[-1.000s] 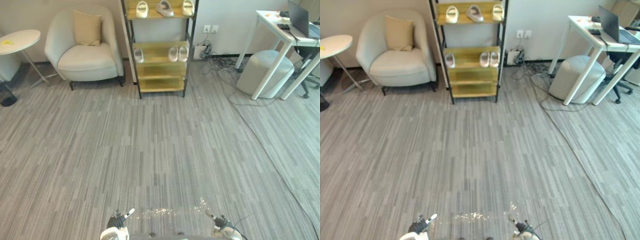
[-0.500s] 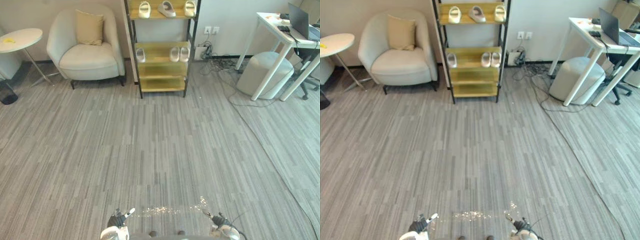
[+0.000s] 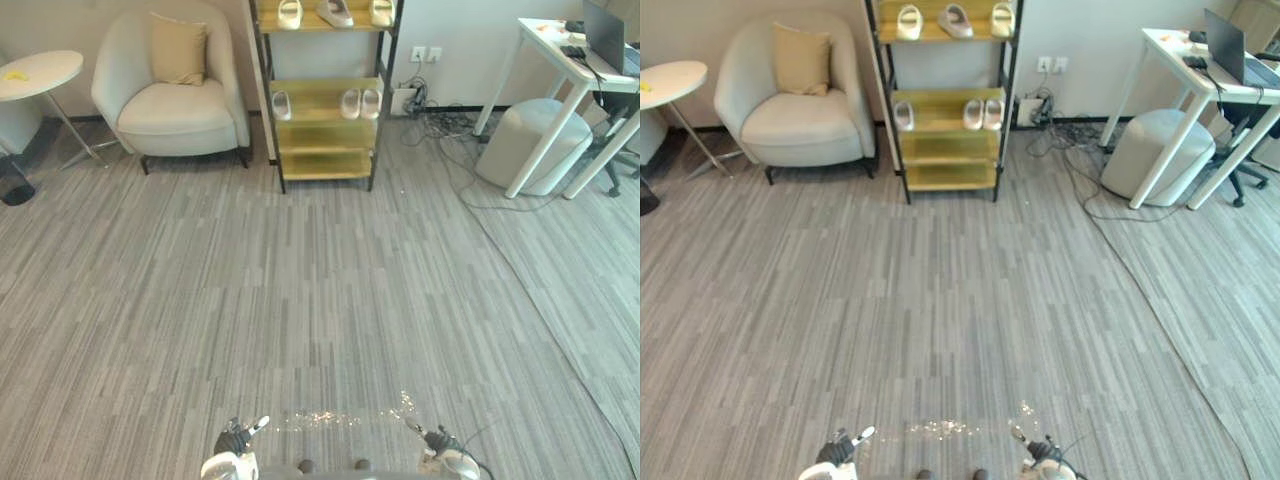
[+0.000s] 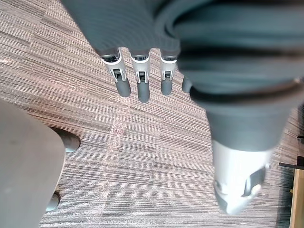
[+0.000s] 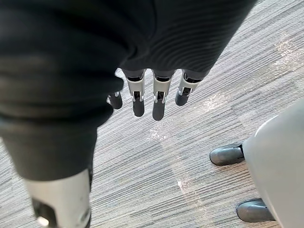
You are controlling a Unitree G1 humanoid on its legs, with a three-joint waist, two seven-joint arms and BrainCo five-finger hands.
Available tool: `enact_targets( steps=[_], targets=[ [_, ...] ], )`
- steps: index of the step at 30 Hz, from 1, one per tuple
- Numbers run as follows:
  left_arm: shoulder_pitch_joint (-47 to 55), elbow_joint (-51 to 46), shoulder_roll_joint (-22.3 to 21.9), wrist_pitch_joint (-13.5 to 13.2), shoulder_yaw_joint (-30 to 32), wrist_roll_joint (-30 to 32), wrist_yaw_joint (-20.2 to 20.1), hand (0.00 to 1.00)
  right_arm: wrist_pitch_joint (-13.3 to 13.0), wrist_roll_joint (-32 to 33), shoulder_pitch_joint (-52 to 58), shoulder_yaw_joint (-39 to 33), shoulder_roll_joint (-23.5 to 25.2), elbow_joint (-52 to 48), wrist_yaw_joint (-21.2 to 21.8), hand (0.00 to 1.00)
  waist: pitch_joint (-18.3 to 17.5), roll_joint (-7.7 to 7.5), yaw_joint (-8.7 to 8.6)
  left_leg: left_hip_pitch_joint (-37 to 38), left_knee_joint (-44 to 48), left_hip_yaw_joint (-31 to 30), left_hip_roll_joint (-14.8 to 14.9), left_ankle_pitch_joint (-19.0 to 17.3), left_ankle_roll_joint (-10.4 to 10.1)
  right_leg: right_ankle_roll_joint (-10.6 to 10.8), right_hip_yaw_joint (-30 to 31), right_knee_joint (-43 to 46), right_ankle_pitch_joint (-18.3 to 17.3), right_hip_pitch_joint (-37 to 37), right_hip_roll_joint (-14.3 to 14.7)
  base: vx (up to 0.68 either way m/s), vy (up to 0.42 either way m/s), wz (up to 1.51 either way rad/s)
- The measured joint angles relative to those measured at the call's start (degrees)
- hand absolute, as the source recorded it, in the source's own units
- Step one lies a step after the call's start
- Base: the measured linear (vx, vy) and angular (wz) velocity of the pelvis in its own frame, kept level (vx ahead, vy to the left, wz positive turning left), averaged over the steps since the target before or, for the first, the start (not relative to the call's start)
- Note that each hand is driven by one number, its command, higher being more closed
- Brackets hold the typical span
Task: Organize the slippers on the shoe rack
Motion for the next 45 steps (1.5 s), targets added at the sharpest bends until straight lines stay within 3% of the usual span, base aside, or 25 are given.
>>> enact_targets(
  steps=[2, 5, 8, 10, 14, 15, 17, 18, 20, 21, 22, 23, 25, 26, 28, 31, 32, 33, 35, 37, 39, 40, 41, 43, 45],
  targets=[
    [-0.1, -0.5, 0.1, 0.0, 0.2, 0.0, 0.0, 0.0, 0.0, 0.0, 0.1, 0.1, 0.3, -0.9, -0.6, 0.0, 0.2, -0.28, -0.08, -1.8, 3.0, 0.0, 0.3, -2.0, -0.5, -0.4, -1.1, 3.4, -2.2, -1.5, -0.1, 0.05, -0.021, 0.14],
    [-0.4, -2.2, 0.1, 0.0, 0.8, 0.0, 0.2, 0.0, -0.1, 0.0, 0.0, 0.8, 1.0, -2.1, -1.0, 0.0, 1.2, -0.6, 0.1, -7.1, 17.1, 1.0, 1.3, -7.8, -2.3, -1.4, -1.4, 9.5, -6.8, -3.3, 0.6, 0.05, -0.054, 0.07],
    [-1.0, -3.8, -0.1, 0.1, 2.3, -0.1, 0.3, 0.0, -0.3, 0.1, -0.7, 1.2, 1.9, -2.4, -1.2, 0.0, 2.4, -1.02, 0.88, -17.9, 41.7, 2.6, 2.4, -7.7, -3.8, -3.6, -0.6, 11.2, -9.9, -1.3, 1.4, 0.1, -0.081, -0.09],
    [-1.1, -5.1, -0.5, 0.1, 2.4, -0.3, 0.4, 0.0, -0.2, 0.1, -0.5, 1.3, 2.0, -3.0, -1.5, 0.0, 2.6, -0.37, 1.71, -22.4, 49.5, 3.7, 4.8, -9.6, -3.4, -4.2, 0.5, 11.9, -11.6, 0.3, 2.2, 0.24, -0.014, -0.31],
    [-1.6, -5.6, -0.7, -0.1, 2.5, -1.1, 0.5, 0.0, 0.2, 0.1, -0.5, 1.3, 2.0, -3.9, -1.7, 0.0, 2.8, -0.94, 2.54, -28.2, 43.6, 5.6, 4.7, -11.6, -5.6, -3.0, 2.0, 10.6, -14.2, 3.8, -0.1, 0.35, 0.069, -0.16],
    [-1.9, -5.9, -0.9, -0.2, 2.8, -1.2, 0.5, 0.0, 0.2, 0.1, -0.7, 1.2, 2.0, -4.1, -1.7, 0.0, 2.7, -1.39, 3.02, -29.8, 39.4, 6.4, 3.0, -11.1, -5.1, -2.3, 2.3, 9.2, -14.7, 5.4, -1.7, 0.46, 0.151, -0.22],
    [-1.6, -6.0, -1.4, -0.5, 2.7, -1.2, 0.6, 0.0, 0.1, 0.1, -1.6, 1.2, 2.0, -3.9, -1.7, 0.0, 2.3, -1.11, 4.37, -29.4, 28.1, 5.6, 1.5, -4.8, -1.1, -1.5, 4.4, 9.0, -15.2, 6.3, -2.9, 0.59, 0.235, -0.52],
    [-2.0, -5.6, -1.0, -0.5, 2.9, -1.6, 0.7, 0.0, 0.3, 0.1, -1.6, 1.5, 2.5, -3.7, -1.6, 0.0, 1.9, -2.18, 5.15, -28.2, 28.2, 7.6, 0.9, -3.5, 0.3, -0.8, 6.1, 10.2, -15.5, 6.5, -3.9, 0.58, 0.24, -0.63],
    [-2.3, -5.1, 0.0, -0.5, 2.7, -1.6, 0.6, 0.0, 0.2, 0.0, -1.6, 3.5, 3.7, -3.9, -1.0, 0.0, 1.6, -4.43, 5.66, -25.4, 27.9, 9.4, -0.1, -6.8, 2.2, 2.7, 7.2, 18.4, -13.8, 4.1, -5.7, 0.6, 0.243, -0.41],
    [-2.6, -4.8, 0.8, -0.4, 1.9, -1.6, 0.7, 0.0, 0.2, 0.0, -1.5, 3.6, 3.7, -4.0, -1.0, 0.0, 1.7, -5.04, 5.65, -22.8, 27.7, 9.6, -0.8, -8.4, 3.0, 6.0, 7.9, 26.7, -11.8, 1.7, -6.1, 0.6, 0.253, -0.2],
    [-3.1, -3.6, 1.4, -0.2, 1.0, -1.6, 0.7, 0.0, 0.1, 0.0, -1.3, 3.5, 3.7, -4.1, -1.1, 0.0, 1.8, -5.17, 5.44, -19.8, 27.0, 9.5, -1.0, -9.7, 3.6, 10.8, 8.6, 37.4, -8.8, -2.3, -5.9, 0.58, 0.231, -0.12],
    [-3.6, -2.6, 1.6, 0.1, 0.3, -1.6, 0.7, 0.0, 0.0, 0.0, -0.9, 3.4, 3.7, -4.2, -1.0, 0.0, 2.1, -4.82, 5.32, -16.2, 25.8, 8.7, -1.1, -10.7, 4.0, 12.9, 8.5, 48.5, -7.0, -5.7, -5.2, 0.43, 0.153, -0.03],
    [-4.4, -2.0, 1.1, 0.1, -0.2, -1.6, 0.7, 0.0, 0.0, -0.7, 0.8, 3.3, 3.7, -4.3, -1.0, 0.0, 2.7, -3.66, 4.91, -8.3, 22.6, 6.2, -1.0, -11.1, 4.1, 11.9, 5.5, 62.3, -7.3, -11.7, -4.4, 0.48, 0.127, 0.23],
    [-4.8, -2.1, 0.6, 0.1, -0.4, -1.6, 0.6, 0.0, -0.2, -1.6, 1.4, 2.8, 3.7, -6.0, -1.0, 0.0, 2.9, -3.08, 4.53, -4.7, 20.6, 5.3, -0.9, -11.1, 4.1, 10.7, 2.9, 64.4, -7.9, -15.2, -4.6, 0.54, 0.099, 0.41],
    [-5.7, -2.0, 0.1, 0.2, -0.3, -1.7, 0.5, 0.0, -0.6, -2.2, 1.3, 2.2, 3.9, -6.7, -1.0, 0.0, 3.1, -3.56, 3.46, 0.6, 17.9, 3.2, -0.6, -11.2, 4.0, 7.8, -1.4, 60.9, -9.5, -20.1, -5.6, 0.5, 0.034, 0.62],
    [-6.6, -1.8, -0.6, 0.1, 0.2, -1.7, 0.5, 0.0, -1.2, -2.1, 0.0, 1.1, 3.8, -6.7, -1.1, 0.0, 3.3, -3.51, 2.53, 6.6, 13.3, 1.6, 1.1, -12.2, 2.4, 4.0, -6.4, 45.1, -9.2, -25.6, -5.0, 0.47, -0.031, 0.55],
    [-6.5, -1.5, -0.8, 0.1, 0.2, -1.6, 0.5, 0.0, -1.0, -2.1, -0.6, 0.2, 3.8, -6.3, -1.1, 0.0, 3.4, -3.36, 2.49, 9.5, 10.8, 0.3, 2.1, -12.9, 1.2, 1.1, -7.4, 34.9, -6.5, -25.9, -3.8, 0.48, -0.062, 0.56],
    [-6.4, -1.3, -0.8, 0.2, 0.2, -1.6, 0.5, 0.0, -0.9, -2.1, -0.6, 0.2, 3.8, -6.3, -1.1, 0.0, 3.5, -3.51, 2.48, 11.2, 9.8, -0.5, 2.3, -13.3, 0.5, -0.2, -7.3, 29.4, -4.0, -25.9, -3.2, 0.62, -0.122, 0.67],
    [-5.9, -0.9, -1.5, 0.2, 1.2, -1.6, 0.7, 0.0, -0.6, -2.1, -0.5, 0.6, 3.7, -5.7, -1.1, 0.0, 2.9, -4.49, 2.01, 14.6, 10.3, -5.8, 1.8, -14.6, -0.7, -3.7, -5.8, 24.2, 5.4, -26.3, -2.0, 0.67, -0.241, 0.72],
    [-6.1, -0.5, -2.5, 0.3, 2.0, -1.6, 0.7, 0.0, -0.7, -2.1, -1.0, 0.6, 2.4, -5.6, -1.1, 0.0, 1.8, -1.64, 2.05, 13.1, 13.6, -8.3, 4.2, -14.5, -0.8, -4.7, -8.4, 26.5, 2.8, -26.6, -1.1, 0.55, -0.231, 0.46],
    [-6.3, -0.3, -3.6, 0.3, 3.6, -1.1, 0.9, 0.0, -0.7, -2.1, -2.0, 1.2, 2.0, -5.6, -1.2, 0.0, 1.8, 1.58, 1.54, 9.5, 24.0, -10.8, 5.3, -13.4, -0.9, -6.1, -11.0, 26.7, -1.3, -24.4, 1.1, 0.61, -0.25, 0.26],
    [-6.2, -0.2, -3.9, 0.7, 4.7, -1.1, 1.0, 0.0, -0.7, -2.1, -2.2, 2.6, 1.6, -5.3, -1.1, 0.0, 2.2, 2.25, 1.51, 6.6, 33.0, -10.8, 4.7, -9.1, -2.2, -6.4, -10.8, 24.9, -2.6, -21.3, 2.7, 0.59, -0.21, -0.12],
    [-6.1, -0.2, -3.8, 0.9, 4.9, -1.0, 1.1, 0.0, -0.7, -2.1, -2.0, 3.8, 1.6, -5.2, -1.1, 0.0, 2.7, 2.28, 1.57, 3.6, 41.7, -10.7, 3.8, -2.3, -4.2, -6.5, -10.0, 22.5, -3.0, -17.7, 3.6, 0.68, -0.194, -0.19],
    [-5.7, -1.5, -3.1, 0.8, 4.4, -1.0, 0.9, 0.0, -0.7, -2.0, -1.9, 4.7, 2.9, -4.2, -1.2, 0.0, 3.6, 1.23, 2.23, -4.1, 57.1, -7.5, 5.0, -6.3, -4.5, -6.6, -8.7, 16.6, -3.1, -8.4, 5.0, 0.54, -0.115, -0.05],
    [-5.7, -3.7, -3.0, 0.7, 3.7, -1.1, 0.6, 0.0, -0.6, -1.9, -2.2, 4.5, 3.9, -3.5, -1.3, 0.0, 4.1, -0.21, 2.86, -11.4, 58.6, -5.1, 5.7, -10.6, -4.7, -6.6, -7.2, 13.6, -3.1, -3.3, 4.8, 0.41, -0.088, -0.16]
  ],
)
